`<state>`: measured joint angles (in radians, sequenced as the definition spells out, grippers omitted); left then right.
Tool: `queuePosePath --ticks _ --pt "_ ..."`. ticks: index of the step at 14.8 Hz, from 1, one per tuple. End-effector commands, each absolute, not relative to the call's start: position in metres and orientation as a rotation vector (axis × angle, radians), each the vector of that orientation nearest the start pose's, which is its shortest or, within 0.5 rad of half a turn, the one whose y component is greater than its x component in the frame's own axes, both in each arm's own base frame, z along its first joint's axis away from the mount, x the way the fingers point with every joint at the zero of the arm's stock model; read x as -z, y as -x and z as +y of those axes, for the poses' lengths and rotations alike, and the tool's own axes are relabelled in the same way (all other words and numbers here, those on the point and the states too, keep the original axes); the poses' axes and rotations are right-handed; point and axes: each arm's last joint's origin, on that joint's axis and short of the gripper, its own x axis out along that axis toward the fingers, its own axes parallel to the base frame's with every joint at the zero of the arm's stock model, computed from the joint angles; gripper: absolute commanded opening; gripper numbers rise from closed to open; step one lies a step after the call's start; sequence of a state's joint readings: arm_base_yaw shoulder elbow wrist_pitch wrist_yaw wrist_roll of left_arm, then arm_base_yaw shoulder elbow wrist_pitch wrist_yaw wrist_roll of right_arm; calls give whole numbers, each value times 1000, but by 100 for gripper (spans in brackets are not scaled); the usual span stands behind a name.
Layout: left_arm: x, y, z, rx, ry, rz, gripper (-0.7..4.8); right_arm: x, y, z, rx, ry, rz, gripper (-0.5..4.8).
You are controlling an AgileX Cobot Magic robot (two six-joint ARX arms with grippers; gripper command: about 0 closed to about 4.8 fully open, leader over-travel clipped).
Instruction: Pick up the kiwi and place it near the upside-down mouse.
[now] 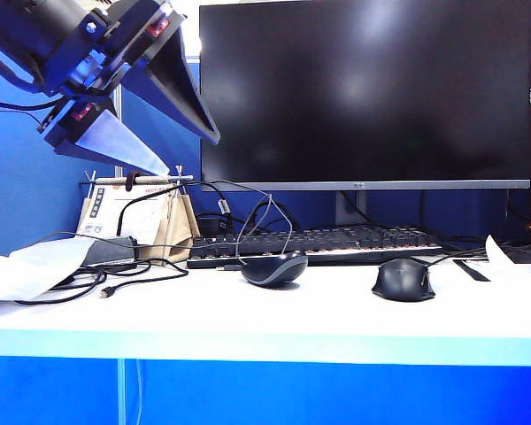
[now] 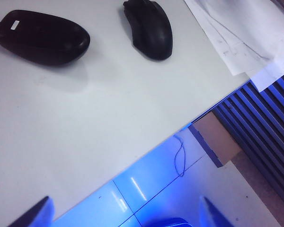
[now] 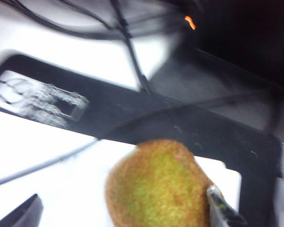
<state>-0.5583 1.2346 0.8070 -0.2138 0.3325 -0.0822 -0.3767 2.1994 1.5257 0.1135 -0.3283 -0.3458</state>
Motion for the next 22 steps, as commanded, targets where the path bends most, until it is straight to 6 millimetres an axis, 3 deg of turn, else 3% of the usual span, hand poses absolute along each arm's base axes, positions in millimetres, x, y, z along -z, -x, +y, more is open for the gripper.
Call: queuePosePath --ticks 1,2,3,4,16,18,21,22 --pt "-251 -213 -144 839 -1 681 404 -153 -453 -169 -31 128 576 415" --pt "-250 -213 -144 838 -1 682 404 -153 -453 -169 -32 127 579 387" --pt "-251 -213 -144 838 1 682 404 -152 -452 -168 -34 125 583 253" --pt "-250 -213 -144 837 3 683 404 -151 -452 -168 -40 120 593 233" --pt "-252 -214 -145 839 7 667 404 -146 -448 -159 -104 -12 667 203" --pt "-252 -214 -145 839 7 669 404 -142 -447 -158 -108 -20 689 277" --pt "-252 -214 -145 840 7 669 404 -128 -445 -156 -113 -43 759 282" --pt "-252 -214 -145 840 7 670 404 -120 -444 -156 -110 -47 790 311"
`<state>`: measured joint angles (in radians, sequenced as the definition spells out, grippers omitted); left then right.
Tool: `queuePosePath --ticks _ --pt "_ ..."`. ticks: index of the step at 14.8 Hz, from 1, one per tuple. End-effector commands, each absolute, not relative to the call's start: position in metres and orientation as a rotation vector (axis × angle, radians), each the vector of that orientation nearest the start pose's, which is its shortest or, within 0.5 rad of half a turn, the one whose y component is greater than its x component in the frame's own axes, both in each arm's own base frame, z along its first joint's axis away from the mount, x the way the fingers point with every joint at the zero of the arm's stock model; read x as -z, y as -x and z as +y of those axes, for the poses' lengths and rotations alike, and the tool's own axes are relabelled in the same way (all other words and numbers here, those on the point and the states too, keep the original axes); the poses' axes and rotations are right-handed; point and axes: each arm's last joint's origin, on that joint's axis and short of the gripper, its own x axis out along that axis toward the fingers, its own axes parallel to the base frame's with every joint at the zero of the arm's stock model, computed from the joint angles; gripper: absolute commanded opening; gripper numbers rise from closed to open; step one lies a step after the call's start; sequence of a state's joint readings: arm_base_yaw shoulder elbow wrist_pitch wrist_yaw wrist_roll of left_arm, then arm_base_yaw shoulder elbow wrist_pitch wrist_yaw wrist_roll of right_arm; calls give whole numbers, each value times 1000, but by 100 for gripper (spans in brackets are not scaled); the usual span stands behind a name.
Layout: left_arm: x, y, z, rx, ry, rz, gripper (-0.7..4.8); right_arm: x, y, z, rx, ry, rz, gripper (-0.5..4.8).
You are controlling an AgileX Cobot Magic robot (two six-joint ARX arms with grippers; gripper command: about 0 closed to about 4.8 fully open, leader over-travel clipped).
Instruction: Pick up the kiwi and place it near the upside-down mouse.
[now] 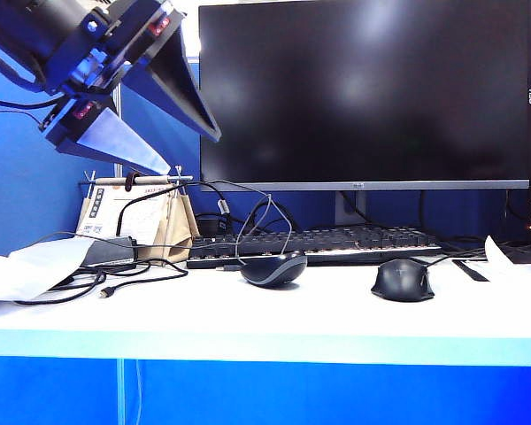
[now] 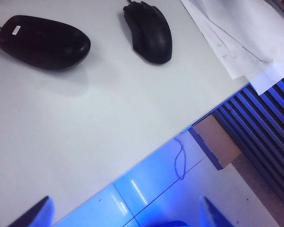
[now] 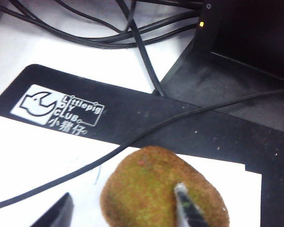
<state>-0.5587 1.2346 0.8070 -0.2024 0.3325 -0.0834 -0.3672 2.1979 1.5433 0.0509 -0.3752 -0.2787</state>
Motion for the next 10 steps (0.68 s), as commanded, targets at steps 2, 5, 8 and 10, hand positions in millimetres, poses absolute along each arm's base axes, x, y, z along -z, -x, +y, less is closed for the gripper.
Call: queuePosePath --ticks 2,5,8,10 --pt "-252 -214 -145 843 8 670 404 -115 -444 -156 -105 -46 802 348" --pt "-252 -214 -145 844 8 670 404 -116 -445 -158 -56 -22 803 463" --pt "-252 -212 -147 853 6 670 404 -116 -445 -160 -22 -8 811 463" --pt "-252 -211 -150 870 5 663 404 -116 -444 -161 7 4 821 456"
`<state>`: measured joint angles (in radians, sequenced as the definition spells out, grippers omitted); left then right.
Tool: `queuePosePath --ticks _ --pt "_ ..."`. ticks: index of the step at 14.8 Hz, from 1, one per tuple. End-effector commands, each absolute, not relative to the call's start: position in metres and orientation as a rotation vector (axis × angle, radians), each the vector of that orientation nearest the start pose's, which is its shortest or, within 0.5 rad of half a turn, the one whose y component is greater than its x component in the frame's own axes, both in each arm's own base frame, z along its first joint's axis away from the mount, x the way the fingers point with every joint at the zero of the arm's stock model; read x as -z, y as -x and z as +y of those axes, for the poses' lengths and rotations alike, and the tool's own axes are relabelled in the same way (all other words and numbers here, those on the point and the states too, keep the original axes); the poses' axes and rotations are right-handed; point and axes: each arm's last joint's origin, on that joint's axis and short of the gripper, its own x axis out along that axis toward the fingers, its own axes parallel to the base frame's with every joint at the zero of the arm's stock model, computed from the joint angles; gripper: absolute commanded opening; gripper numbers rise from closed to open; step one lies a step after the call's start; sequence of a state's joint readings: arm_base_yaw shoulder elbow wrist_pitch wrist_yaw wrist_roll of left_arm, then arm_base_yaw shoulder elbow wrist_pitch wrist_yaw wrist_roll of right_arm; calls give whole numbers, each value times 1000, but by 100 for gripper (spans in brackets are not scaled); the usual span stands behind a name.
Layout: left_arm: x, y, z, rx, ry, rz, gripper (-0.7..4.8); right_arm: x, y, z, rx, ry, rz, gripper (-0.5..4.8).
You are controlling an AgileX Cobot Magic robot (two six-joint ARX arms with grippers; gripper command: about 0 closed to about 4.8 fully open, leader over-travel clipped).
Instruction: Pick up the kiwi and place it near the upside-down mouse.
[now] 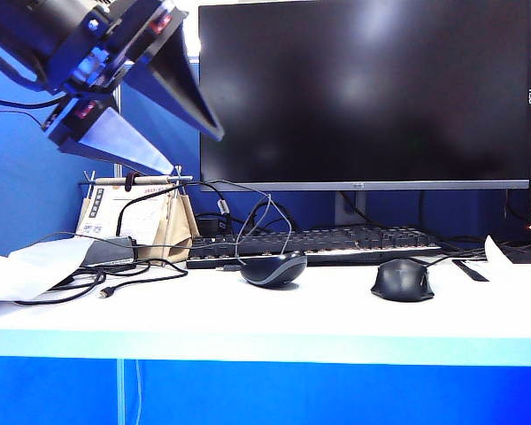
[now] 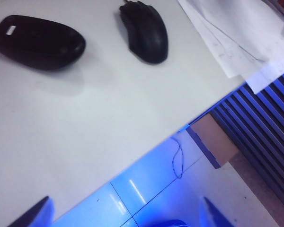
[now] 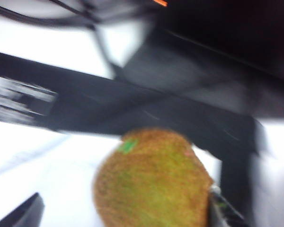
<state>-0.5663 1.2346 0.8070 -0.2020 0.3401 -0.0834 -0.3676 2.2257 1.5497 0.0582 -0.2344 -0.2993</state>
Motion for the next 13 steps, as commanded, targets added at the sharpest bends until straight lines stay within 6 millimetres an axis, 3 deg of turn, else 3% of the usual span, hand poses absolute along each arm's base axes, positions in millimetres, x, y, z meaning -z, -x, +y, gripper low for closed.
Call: queuePosePath --ticks 1,2,7,9,13 --pt "-253 -210 -151 874 4 660 404 -116 -445 -161 10 6 816 397" --pt "-253 -210 -152 879 3 657 404 -116 -445 -161 11 7 812 329" --pt "-253 -210 -152 877 1 655 404 -117 -446 -161 8 -1 803 312" --pt "-253 -210 -152 876 0 655 404 -119 -445 -160 5 -5 811 253" --pt "-254 -210 -152 872 -1 646 404 -163 -445 -156 -42 -98 671 250"
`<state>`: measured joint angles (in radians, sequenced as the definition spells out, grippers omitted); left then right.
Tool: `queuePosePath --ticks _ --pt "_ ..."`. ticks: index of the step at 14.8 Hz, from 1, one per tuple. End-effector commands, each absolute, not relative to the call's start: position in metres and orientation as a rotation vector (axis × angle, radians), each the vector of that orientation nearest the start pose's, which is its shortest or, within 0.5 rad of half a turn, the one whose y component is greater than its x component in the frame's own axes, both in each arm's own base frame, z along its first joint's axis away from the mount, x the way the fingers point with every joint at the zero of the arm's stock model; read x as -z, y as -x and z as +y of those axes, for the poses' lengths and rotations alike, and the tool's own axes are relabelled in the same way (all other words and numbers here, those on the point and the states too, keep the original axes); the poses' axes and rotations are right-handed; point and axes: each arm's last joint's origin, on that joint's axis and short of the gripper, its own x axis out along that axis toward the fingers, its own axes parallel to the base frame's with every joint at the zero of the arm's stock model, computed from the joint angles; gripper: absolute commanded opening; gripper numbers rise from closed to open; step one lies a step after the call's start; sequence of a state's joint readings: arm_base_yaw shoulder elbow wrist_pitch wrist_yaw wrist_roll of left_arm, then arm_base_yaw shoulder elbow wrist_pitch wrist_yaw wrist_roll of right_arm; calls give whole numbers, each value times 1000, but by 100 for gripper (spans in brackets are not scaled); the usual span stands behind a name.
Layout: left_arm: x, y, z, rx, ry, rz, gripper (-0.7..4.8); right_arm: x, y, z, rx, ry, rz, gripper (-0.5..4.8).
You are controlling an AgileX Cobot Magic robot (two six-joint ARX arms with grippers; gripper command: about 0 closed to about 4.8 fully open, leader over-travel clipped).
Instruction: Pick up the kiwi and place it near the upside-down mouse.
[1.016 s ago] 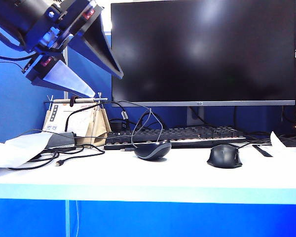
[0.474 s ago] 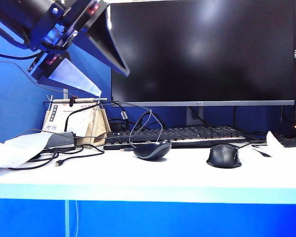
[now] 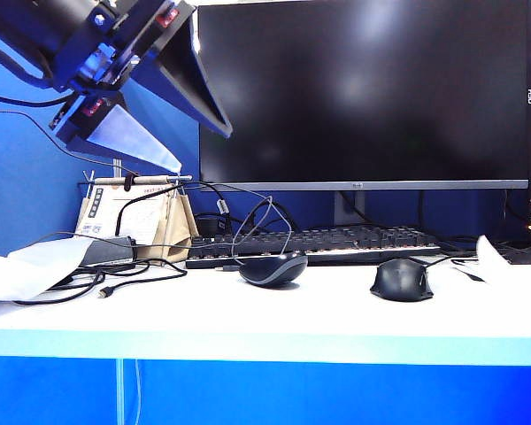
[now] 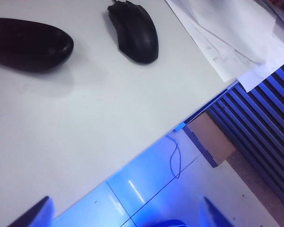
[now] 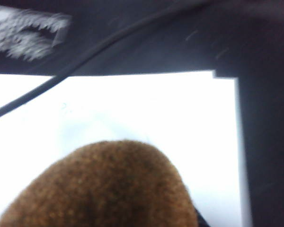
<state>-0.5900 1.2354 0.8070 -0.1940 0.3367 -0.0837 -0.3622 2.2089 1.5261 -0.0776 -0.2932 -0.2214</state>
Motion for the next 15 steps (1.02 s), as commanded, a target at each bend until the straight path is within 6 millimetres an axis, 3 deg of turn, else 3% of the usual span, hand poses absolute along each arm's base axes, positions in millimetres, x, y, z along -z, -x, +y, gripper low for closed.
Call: queuePosePath --ticks 1,6,7,8,12,15 --pt "-254 -210 -152 873 0 642 404 -176 -443 -155 -44 -97 639 250" --pt "-254 -211 -152 845 -11 630 404 -240 -427 -147 -70 -145 524 251" --pt "-255 -211 -152 846 -11 626 404 -269 -417 -137 -120 -199 476 251" --pt "-255 -211 -152 849 -10 626 404 -285 -412 -128 -168 -205 441 251" --pt "-255 -210 -153 901 1 623 404 -365 -380 -59 -324 -101 276 252" --pt "-255 -210 -154 936 -22 614 404 -402 -342 -6 -452 -57 194 252"
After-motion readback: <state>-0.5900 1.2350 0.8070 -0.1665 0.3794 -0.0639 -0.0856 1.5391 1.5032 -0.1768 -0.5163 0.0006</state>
